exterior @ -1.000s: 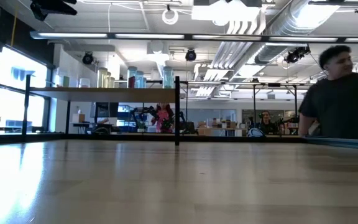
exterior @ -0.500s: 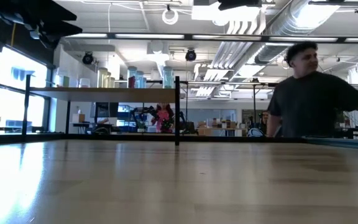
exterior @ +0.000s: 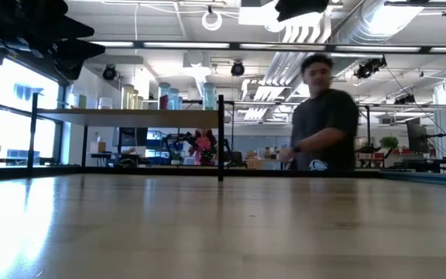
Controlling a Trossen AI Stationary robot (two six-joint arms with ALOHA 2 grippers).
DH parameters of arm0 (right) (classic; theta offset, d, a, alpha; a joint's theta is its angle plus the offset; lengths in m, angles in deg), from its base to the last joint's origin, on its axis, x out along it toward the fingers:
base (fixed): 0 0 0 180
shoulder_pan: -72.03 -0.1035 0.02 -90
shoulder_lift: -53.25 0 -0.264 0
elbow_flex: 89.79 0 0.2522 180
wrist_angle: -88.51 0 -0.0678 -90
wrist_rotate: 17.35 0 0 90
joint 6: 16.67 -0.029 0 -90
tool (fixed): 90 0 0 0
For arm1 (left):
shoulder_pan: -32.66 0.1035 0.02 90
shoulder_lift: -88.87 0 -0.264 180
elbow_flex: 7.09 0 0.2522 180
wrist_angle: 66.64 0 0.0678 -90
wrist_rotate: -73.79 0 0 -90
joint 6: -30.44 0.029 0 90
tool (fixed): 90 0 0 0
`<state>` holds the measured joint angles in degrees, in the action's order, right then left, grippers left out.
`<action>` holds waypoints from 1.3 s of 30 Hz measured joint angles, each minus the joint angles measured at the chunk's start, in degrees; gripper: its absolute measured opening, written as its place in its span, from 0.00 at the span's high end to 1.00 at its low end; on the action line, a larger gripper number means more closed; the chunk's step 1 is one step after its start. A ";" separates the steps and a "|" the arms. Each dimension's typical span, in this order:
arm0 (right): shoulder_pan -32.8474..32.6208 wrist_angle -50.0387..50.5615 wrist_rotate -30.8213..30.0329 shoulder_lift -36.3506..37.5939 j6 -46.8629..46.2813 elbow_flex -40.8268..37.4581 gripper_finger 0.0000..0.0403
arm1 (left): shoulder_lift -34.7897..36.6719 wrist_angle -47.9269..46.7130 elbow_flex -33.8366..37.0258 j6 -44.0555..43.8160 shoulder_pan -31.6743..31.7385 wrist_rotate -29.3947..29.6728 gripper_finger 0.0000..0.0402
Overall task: Pick and place medicine bottles onto shelf by color
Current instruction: Return to Home Position
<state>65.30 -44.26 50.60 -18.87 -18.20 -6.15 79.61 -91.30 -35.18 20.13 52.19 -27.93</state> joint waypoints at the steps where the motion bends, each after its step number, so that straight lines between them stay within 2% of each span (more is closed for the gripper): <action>1: 0.00 -1.11 -0.13 0.33 0.17 -1.87 0.45 | -0.02 1.13 0.79 0.23 -0.49 0.04 0.54; 9: 0.16 -8.47 -3.90 6.97 -5.27 -16.62 0.45 | 0.24 7.31 5.33 -0.50 -3.56 0.17 0.54; 19: 0.89 -21.92 -4.00 28.12 -7.59 -35.43 0.45 | 0.46 15.63 9.52 -0.31 -5.51 0.38 0.54; 29: 0.59 -36.34 1.14 45.50 -7.97 -50.36 0.45 | 0.43 15.17 9.93 2.99 -6.69 0.34 0.54; 39: 0.59 -41.23 1.26 53.30 -9.67 -58.99 0.45 | 0.43 9.34 9.93 3.02 -6.91 0.36 0.54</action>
<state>65.89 -85.48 51.86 34.43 -27.87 -65.14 80.05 -81.96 -25.25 23.16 45.28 -27.57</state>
